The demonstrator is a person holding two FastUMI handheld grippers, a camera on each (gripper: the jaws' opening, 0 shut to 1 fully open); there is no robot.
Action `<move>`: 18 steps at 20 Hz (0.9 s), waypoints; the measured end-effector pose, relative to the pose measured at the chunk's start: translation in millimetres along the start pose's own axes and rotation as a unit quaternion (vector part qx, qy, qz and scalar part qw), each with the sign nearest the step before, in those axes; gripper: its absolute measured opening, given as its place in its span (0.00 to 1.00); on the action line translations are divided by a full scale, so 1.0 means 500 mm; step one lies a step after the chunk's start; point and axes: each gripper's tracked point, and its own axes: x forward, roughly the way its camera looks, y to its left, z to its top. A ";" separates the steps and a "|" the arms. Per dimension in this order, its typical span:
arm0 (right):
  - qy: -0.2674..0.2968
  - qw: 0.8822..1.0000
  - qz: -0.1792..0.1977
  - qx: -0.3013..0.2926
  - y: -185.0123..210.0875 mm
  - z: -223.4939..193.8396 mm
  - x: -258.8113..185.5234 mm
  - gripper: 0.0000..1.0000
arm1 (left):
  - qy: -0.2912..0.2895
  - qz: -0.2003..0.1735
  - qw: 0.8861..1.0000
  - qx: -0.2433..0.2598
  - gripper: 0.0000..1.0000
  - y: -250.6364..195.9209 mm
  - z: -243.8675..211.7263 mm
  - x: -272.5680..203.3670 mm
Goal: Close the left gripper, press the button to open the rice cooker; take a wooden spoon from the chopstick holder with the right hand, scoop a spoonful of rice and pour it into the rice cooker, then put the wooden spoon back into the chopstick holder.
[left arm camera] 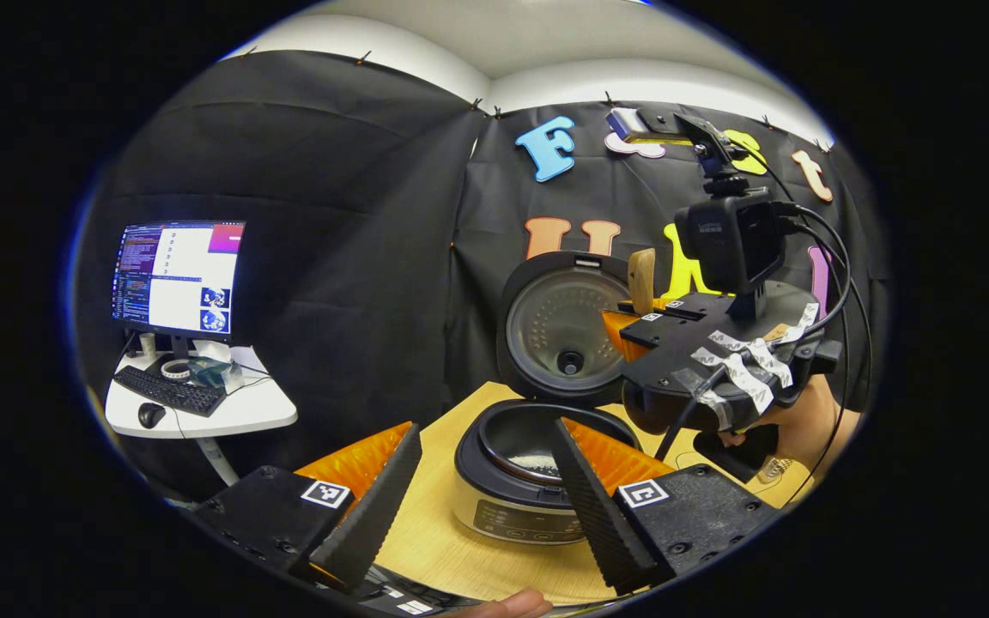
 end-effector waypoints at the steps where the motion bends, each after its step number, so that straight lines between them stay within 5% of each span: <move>1: -0.002 1.000 -0.004 -0.002 -0.011 0.000 -0.001 0.09 | 0.000 -0.002 1.000 0.001 0.97 -0.005 0.000 0.000; 18: 0.044 0.990 -0.129 0.034 -0.383 -0.129 -0.065 0.09 | -0.008 -0.047 0.999 0.025 0.97 -0.081 0.006 -0.014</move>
